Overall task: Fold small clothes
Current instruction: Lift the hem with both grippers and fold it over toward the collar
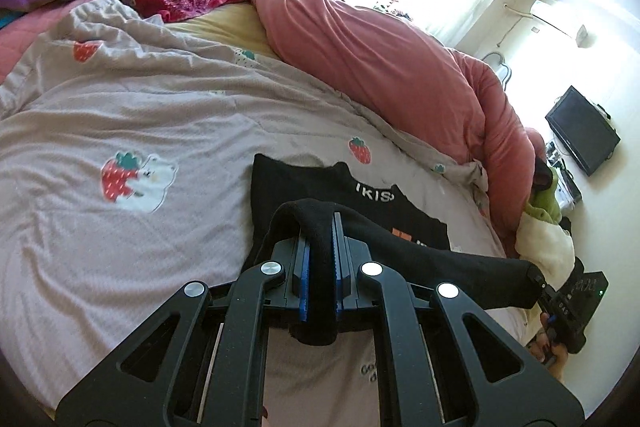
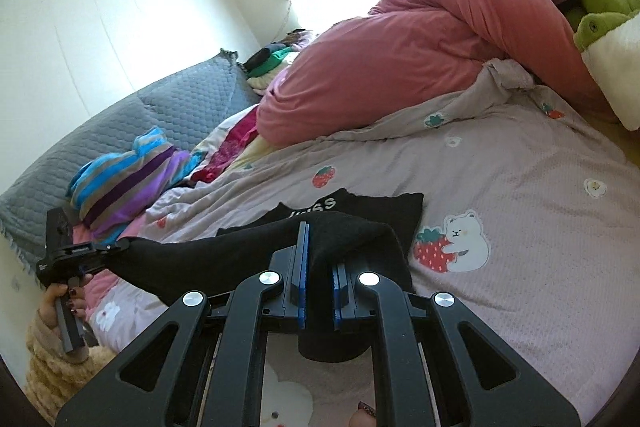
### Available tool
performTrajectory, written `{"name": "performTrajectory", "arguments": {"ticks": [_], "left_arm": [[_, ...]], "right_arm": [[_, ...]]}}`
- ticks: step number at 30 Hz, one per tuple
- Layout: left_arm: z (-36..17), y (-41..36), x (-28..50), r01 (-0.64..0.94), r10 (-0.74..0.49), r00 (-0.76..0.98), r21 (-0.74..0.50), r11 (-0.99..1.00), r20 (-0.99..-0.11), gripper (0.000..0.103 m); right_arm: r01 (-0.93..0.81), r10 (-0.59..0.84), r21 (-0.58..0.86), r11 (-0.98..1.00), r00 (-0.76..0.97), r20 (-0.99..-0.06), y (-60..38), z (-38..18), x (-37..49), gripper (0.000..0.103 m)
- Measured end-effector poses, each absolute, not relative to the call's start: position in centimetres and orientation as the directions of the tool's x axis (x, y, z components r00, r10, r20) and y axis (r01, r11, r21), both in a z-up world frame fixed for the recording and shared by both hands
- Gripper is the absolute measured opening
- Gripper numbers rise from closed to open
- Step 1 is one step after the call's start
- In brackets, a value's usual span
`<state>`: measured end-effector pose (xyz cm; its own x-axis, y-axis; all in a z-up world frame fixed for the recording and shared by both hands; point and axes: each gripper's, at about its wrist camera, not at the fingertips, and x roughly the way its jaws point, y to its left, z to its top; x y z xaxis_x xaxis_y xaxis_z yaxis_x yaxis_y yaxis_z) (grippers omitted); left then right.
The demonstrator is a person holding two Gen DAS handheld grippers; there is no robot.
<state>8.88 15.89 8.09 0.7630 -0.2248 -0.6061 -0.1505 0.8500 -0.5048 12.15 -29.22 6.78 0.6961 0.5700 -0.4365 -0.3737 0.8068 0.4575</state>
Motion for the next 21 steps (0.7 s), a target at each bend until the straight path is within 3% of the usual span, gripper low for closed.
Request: {"name": "performTrajectory", "arguments": {"ticks": [21], "left_arm": [[3.3,16.2,15.0,-0.228,-0.126,0.705,-0.391,0.891,-0.698,0.003]], "right_arm": [[-0.291,0.5,0.423,0.858,0.664,-0.556,-27.1,2.6,18.0,0.008]]}}
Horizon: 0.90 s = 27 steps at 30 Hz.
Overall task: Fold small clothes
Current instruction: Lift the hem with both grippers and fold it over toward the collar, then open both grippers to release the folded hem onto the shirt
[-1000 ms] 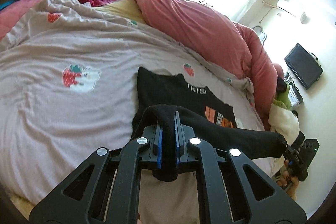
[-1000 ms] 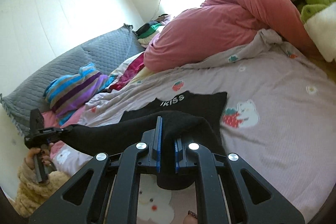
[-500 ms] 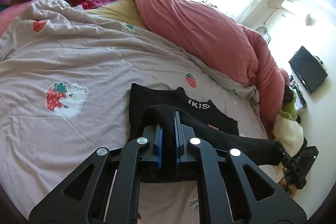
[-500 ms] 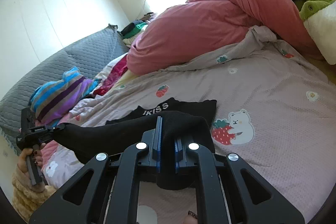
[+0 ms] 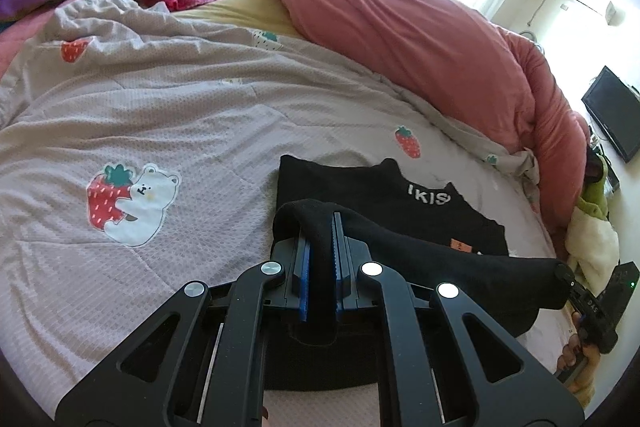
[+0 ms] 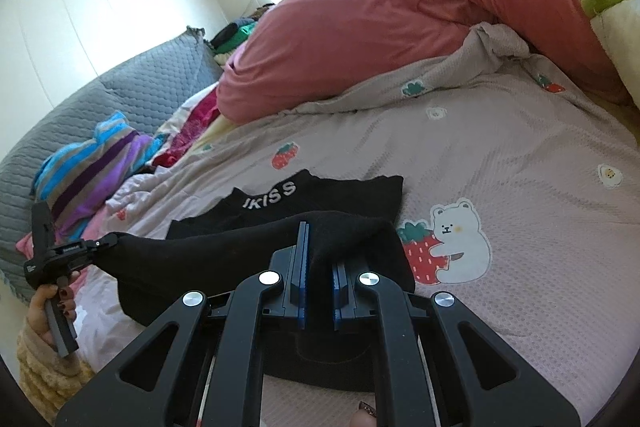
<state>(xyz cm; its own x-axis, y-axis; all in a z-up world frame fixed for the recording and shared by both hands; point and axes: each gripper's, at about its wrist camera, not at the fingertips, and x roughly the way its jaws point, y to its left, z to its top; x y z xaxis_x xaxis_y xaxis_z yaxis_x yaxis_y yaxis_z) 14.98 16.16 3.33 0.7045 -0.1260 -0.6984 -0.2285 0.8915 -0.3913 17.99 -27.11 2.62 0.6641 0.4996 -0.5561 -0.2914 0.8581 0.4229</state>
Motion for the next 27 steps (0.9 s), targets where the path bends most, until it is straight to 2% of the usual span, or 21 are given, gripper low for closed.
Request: {"name": "performTrajectory", "arguments": {"ticks": [8,14,16,20,21,23,26,27], "left_arm": [[2.2,16.0,15.5,-0.215,-0.12,0.703,-0.37,0.904,-0.701,0.004],[1.8,16.4,15.4,-0.224,-0.104,0.706,-0.361,0.905,-0.701,0.006],[1.8,16.9,15.0,-0.232,-0.107,0.712,-0.376,0.897,-0.694,0.013],[2.2,17.4,14.0,-0.239,-0.089,0.728,-0.374,0.896,-0.679,0.015],[2.4,17.6,13.5,-0.238,-0.085,0.736,-0.374,0.897,-0.671,0.019],[2.7,17.6,13.1,-0.234,-0.081,0.744,-0.373,0.898,-0.663,0.026],[3.4,17.5,12.5,-0.229,-0.073,0.758,-0.369,0.901,-0.648,0.037],[3.6,17.4,12.2,-0.229,-0.065,0.765,-0.365,0.902,-0.641,0.044]], "right_arm": [[-0.255,0.461,0.399,0.881,0.656,-0.598,-26.4,1.0,19.1,0.009],[-0.233,0.43,0.375,0.897,0.65,-0.626,-26.0,0.4,19.4,0.016],[-0.227,0.424,0.373,0.9,0.654,-0.626,-26.0,0.4,19.4,0.026],[-0.2,0.4,0.367,0.909,0.667,-0.628,-26.1,0.4,19.3,0.044],[-0.194,0.391,0.361,0.912,0.672,-0.629,-26.2,0.4,19.3,0.048],[-0.178,0.375,0.355,0.918,0.686,-0.624,-26.6,0.6,19.1,0.048],[-0.164,0.359,0.352,0.922,0.706,-0.611,-27.3,1.1,18.5,0.056],[-0.16,0.351,0.346,0.924,0.714,-0.606,-27.4,1.3,18.3,0.057]]}}
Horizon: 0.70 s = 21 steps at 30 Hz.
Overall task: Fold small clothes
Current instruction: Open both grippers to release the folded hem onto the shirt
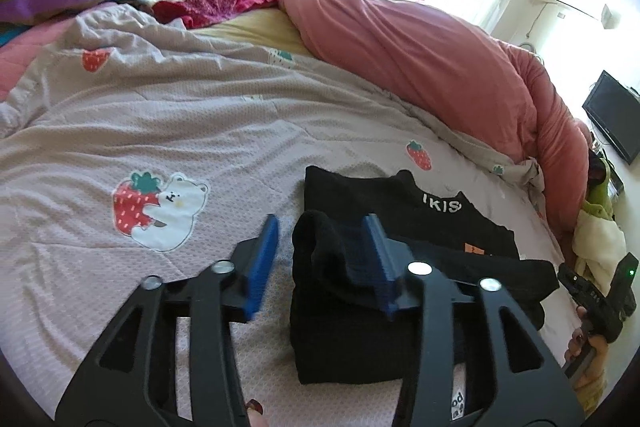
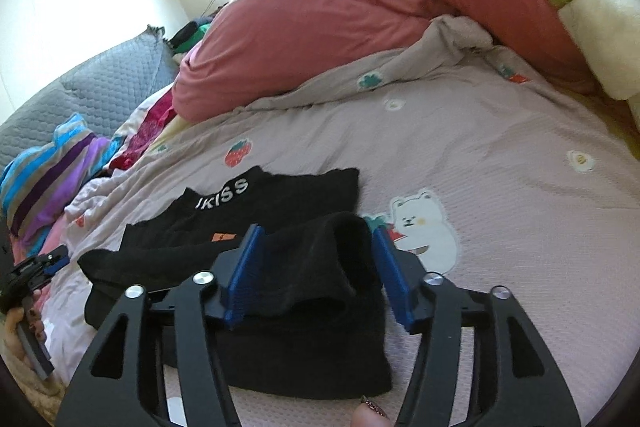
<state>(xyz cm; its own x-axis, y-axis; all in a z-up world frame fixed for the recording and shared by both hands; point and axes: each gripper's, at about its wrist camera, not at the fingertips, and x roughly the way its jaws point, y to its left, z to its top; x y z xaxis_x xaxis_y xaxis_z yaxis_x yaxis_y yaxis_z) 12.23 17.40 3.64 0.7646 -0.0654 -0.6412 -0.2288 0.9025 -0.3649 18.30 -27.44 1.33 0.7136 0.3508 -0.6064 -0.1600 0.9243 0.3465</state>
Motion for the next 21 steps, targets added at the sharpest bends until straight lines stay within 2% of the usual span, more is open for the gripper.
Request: {"name": "performTrajectory", "arguments": {"ticks": [4,7,13,14,15,17,19,20,21], "left_arm": [[4.4,16.8,11.5,-0.219,-0.047,0.782,-0.345,0.913,-0.622,0.06],[4.8,16.1,11.0,-0.205,-0.043,0.789,-0.329,0.922,-0.613,0.067],[4.8,14.0,10.1,-0.166,-0.056,0.779,-0.292,0.942,-0.624,0.067],[4.7,13.6,9.9,-0.159,-0.057,0.778,-0.283,0.946,-0.625,0.067],[4.6,12.9,9.7,-0.146,-0.057,0.777,-0.267,0.952,-0.627,0.067],[4.3,12.0,9.6,-0.124,-0.066,0.77,-0.25,0.96,-0.635,0.061],[3.6,10.7,9.7,-0.093,-0.085,0.75,-0.232,0.968,-0.656,0.047],[3.4,10.4,9.8,-0.084,-0.088,0.742,-0.223,0.971,-0.665,0.044],[2.9,9.7,10.0,-0.069,-0.092,0.724,-0.205,0.976,-0.683,0.035]], "right_arm": [[-0.162,0.333,0.326,0.931,0.74,-0.585,-28.0,2.5,17.3,0.06],[-0.189,0.341,0.31,0.932,0.751,-0.566,-28.0,3.4,16.4,0.06],[-0.258,0.372,0.273,0.927,0.741,-0.559,-26.9,4.0,14.6,0.059],[-0.279,0.378,0.257,0.925,0.73,-0.569,-26.4,4.0,14.1,0.057],[-0.296,0.382,0.241,0.924,0.723,-0.576,-25.9,4.0,13.8,0.048],[-0.339,0.392,0.205,0.918,0.7,-0.597,-24.8,3.7,13.2,0.038],[-0.374,0.402,0.181,0.91,0.68,-0.614,-23.8,3.3,12.7,0.027],[-0.394,0.409,0.171,0.903,0.665,-0.625,-23.2,3.0,12.4,0.027],[-0.405,0.411,0.164,0.899,0.656,-0.633,-22.7,2.7,12.3,0.027]]}}
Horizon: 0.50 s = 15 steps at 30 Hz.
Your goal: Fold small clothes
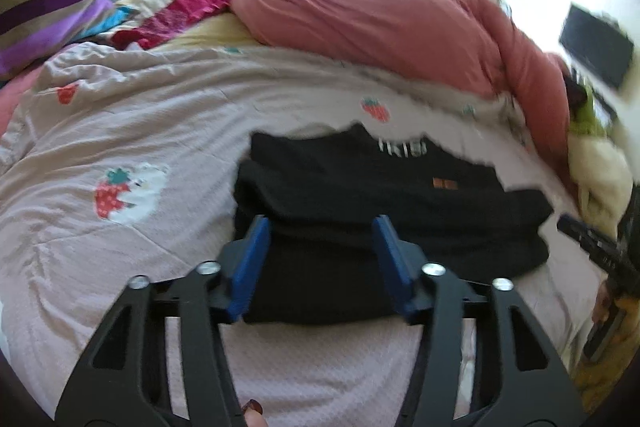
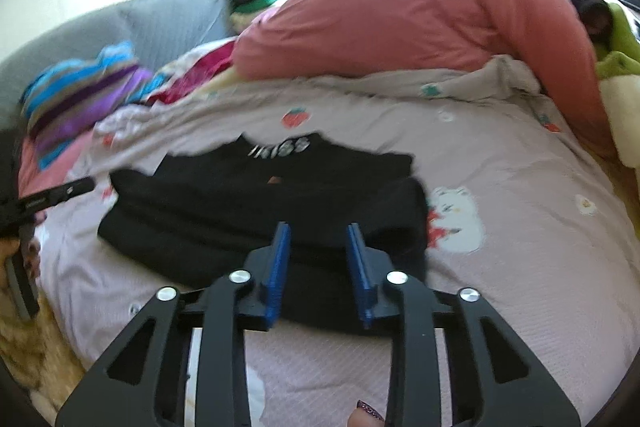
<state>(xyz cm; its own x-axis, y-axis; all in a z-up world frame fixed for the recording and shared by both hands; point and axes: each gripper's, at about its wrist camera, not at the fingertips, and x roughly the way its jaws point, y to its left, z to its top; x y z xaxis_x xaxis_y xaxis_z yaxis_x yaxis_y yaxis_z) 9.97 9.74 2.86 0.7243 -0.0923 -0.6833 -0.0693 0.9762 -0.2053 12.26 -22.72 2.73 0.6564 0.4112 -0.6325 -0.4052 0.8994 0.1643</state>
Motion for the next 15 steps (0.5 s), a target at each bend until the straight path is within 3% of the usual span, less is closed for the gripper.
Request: {"name": "performTrajectory", "arguments": {"ticks": [2,10,15], "left_arm": [[1.7,8.4,10.2,-0.039,-0.106,0.692,-0.183,0.982,-0.714,0.027],[-1.5,5.6,11.5,-0.007,-0.037,0.634,-0.054,0.999,-0.772,0.026],[-2.9,5.5,13.1,-0.008,-0.002,0.599,-0.008,1.0,-0.8,0.026]], "right_arm": [[-0.43,0.424,0.162,0.888,0.63,-0.65,-21.8,2.1,11.9,0.026],[-0.46,0.415,0.142,0.877,0.573,-0.707,-19.6,-0.7,11.8,0.025],[-0.408,0.325,0.09,0.909,0.557,-0.764,-19.3,-2.9,13.8,0.025]]}}
